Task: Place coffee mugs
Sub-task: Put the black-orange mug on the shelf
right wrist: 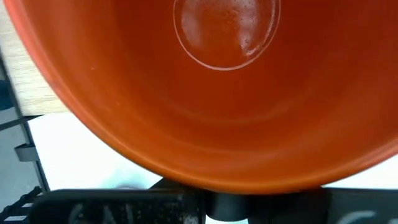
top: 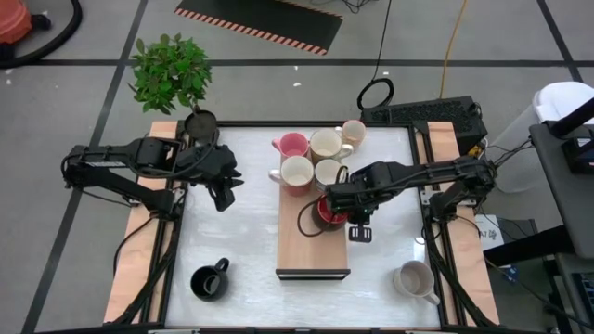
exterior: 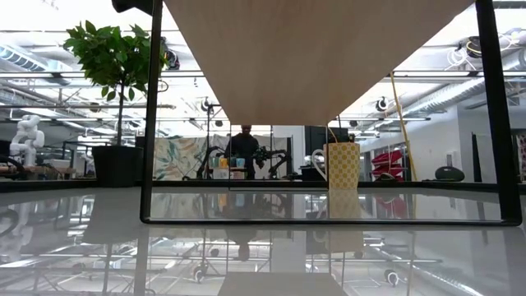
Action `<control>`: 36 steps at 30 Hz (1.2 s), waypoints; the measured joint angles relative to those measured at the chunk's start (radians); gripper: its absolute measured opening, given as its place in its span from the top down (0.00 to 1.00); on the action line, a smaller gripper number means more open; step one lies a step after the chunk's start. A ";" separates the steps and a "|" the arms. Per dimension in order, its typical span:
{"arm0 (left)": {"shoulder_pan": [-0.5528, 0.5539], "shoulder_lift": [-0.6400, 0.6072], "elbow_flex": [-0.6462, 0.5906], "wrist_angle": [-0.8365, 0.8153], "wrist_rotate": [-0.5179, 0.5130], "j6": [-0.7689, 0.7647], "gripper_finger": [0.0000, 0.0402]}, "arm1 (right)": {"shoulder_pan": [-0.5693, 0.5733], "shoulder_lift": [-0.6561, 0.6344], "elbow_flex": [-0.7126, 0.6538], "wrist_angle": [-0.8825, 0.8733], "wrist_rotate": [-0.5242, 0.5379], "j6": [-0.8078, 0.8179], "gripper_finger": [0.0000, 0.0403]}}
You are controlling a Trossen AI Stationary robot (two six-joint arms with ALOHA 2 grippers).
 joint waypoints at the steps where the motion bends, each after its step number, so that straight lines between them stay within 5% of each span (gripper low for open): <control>1: 0.000 0.000 0.000 0.000 0.000 -0.004 0.73 | -0.003 0.000 0.000 -0.005 0.006 0.000 0.87; 36: 0.000 0.000 0.000 0.000 -0.009 0.010 0.73 | -0.074 0.000 -0.002 -0.022 0.035 -0.044 0.84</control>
